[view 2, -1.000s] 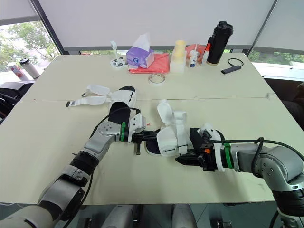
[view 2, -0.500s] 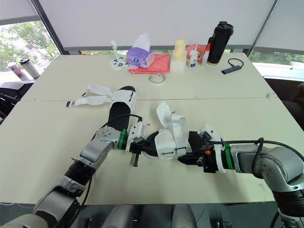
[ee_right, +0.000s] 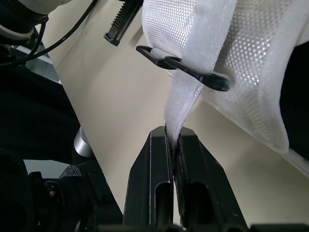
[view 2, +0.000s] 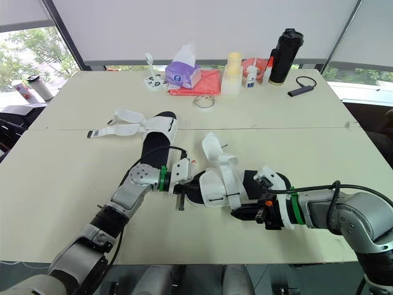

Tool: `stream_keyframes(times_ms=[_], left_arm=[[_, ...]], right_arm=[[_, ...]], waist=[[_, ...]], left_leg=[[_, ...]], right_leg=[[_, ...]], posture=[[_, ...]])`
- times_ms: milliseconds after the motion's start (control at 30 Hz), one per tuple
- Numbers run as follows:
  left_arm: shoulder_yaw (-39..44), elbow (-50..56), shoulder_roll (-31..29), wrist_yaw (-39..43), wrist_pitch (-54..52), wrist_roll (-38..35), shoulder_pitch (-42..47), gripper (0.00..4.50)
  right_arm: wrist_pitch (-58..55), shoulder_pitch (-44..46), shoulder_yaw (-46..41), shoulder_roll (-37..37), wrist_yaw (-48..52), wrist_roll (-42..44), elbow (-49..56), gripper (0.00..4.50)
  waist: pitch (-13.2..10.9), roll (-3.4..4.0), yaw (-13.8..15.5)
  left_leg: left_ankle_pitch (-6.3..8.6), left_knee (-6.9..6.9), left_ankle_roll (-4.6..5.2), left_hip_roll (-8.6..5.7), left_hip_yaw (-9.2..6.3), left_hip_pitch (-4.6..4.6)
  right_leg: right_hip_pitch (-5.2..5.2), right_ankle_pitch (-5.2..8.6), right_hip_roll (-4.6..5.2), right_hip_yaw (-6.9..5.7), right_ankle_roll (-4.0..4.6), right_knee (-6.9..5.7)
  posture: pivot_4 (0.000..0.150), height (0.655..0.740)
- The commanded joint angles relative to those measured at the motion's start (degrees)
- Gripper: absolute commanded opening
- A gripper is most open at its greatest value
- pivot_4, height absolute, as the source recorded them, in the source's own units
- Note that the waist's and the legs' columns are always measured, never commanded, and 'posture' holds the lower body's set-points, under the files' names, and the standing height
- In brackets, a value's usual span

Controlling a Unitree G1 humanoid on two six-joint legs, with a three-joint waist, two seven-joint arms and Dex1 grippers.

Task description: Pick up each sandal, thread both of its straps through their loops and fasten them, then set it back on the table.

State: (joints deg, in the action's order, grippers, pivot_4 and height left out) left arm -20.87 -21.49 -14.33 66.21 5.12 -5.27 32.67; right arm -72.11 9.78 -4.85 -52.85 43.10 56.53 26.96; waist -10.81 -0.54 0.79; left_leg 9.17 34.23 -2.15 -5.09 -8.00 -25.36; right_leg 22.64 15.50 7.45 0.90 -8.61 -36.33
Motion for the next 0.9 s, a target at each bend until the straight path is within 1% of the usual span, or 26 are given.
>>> stream_keyframes(times_ms=[33,100,167,433,700,767,900], left_arm=[[-2.15,-1.12,-0.86,0.55,-0.10,2.45,-1.14,0.00],[-3.04,-0.74,-1.66,1.34,-0.78,2.95,-1.42,0.00],[-3.47,-0.59,-2.34,1.68,-1.38,3.28,-1.54,0.00],[-3.07,-1.33,-2.64,1.08,-1.59,2.84,-0.92,0.00],[-2.79,-2.14,-2.48,1.00,-1.25,2.67,-0.33,0.00],[-2.90,-2.36,-2.49,0.99,-0.88,2.89,-0.29,0.00],[-2.83,-2.39,-2.30,1.01,-0.95,2.67,-0.27,0.00]], right_arm=[[0.07,-0.07,-1.89,-0.87,0.51,1.35,2.42,0.04],[-0.22,-0.91,-2.86,-1.73,1.08,2.02,3.38,0.04],[-0.88,-3.17,-5.62,-4.13,2.89,4.06,5.82,0.04],[0.19,-10.59,-14.72,-10.70,7.73,11.12,15.74,0.04],[4.38,-14.36,-19.37,-14.02,11.29,11.02,20.02,0.04],[5.79,-14.32,-20.85,-14.26,11.99,11.12,20.07,0.04],[7.27,-10.27,-20.52,-14.81,11.71,11.75,16.55,0.04]], waist=[[0.00,0.00,-0.01],[0.00,0.00,0.00],[0.00,0.00,0.03],[0.03,0.02,-0.07],[0.07,0.00,-0.04],[0.07,0.00,-0.03],[0.08,0.00,-0.05]], left_leg=[[0.00,0.00,0.01,0.00,0.00,0.00],[0.01,0.00,0.02,0.00,0.00,0.00],[0.03,0.00,0.05,0.00,0.00,0.00],[0.10,0.00,0.14,0.02,0.03,0.02],[0.10,0.01,0.14,0.02,0.06,0.03],[0.10,0.01,0.14,0.03,0.06,0.04],[0.10,0.01,0.14,0.02,0.07,0.04]], right_leg=[[0.00,0.00,0.00,0.00,0.00,0.01],[0.00,0.00,0.00,0.00,0.00,0.02],[-0.01,-0.03,0.00,0.00,-0.07,0.02],[-0.09,-0.05,0.00,-0.01,-0.12,0.13],[-0.14,0.01,0.03,-0.02,0.00,0.17],[-0.14,0.01,0.03,-0.02,0.00,0.17],[-0.14,0.01,0.05,-0.02,0.01,0.18]], posture=[[0.150,0.7296],[0.150,0.7296],[0.150,0.7296],[0.150,0.7296],[0.150,0.7296],[0.150,0.7296],[0.150,0.7296]])
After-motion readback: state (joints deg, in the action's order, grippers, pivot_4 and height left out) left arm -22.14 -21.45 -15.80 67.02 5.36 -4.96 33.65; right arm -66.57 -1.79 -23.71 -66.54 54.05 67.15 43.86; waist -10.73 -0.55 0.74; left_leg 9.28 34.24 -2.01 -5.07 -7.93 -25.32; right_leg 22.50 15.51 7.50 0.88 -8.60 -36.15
